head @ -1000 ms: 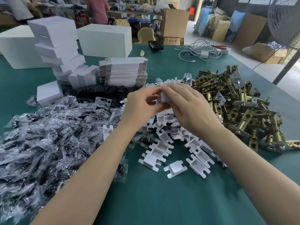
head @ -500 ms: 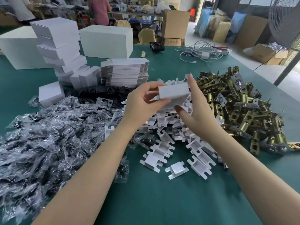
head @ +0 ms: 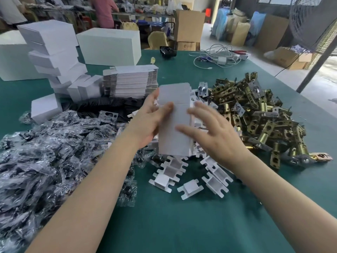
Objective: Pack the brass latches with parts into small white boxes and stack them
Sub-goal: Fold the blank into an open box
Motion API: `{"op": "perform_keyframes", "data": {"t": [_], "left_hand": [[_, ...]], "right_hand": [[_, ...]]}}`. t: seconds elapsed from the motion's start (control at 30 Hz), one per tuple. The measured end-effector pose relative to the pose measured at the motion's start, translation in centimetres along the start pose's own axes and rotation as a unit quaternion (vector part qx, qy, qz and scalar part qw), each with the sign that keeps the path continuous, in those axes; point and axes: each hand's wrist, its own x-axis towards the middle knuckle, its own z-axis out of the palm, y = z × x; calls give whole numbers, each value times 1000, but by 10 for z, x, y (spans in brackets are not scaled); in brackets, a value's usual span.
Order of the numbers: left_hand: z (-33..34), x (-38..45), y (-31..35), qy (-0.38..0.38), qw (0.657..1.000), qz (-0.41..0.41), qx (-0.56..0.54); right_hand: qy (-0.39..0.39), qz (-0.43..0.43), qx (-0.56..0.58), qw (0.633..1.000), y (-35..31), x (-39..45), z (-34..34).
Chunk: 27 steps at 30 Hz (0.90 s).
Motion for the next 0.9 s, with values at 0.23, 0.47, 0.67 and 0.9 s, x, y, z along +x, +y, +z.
{"op": "perform_keyframes", "data": {"t": [0.23, 0.47, 0.67, 0.9], "left_hand": [[5, -4, -1, 105, 962, 174, 183], [36, -19, -6, 135, 827, 257, 482], [57, -23, 15, -92, 877, 107, 459], [50, -12, 23, -132, 867, 77, 475]], "right_hand": [[-160, 479, -99, 857, 72, -18, -36], [-312, 479, 3, 820, 73, -41, -48], [-249, 500, 27, 829, 76, -52, -38], [-328, 449, -92, 826, 76, -63, -53]]}}
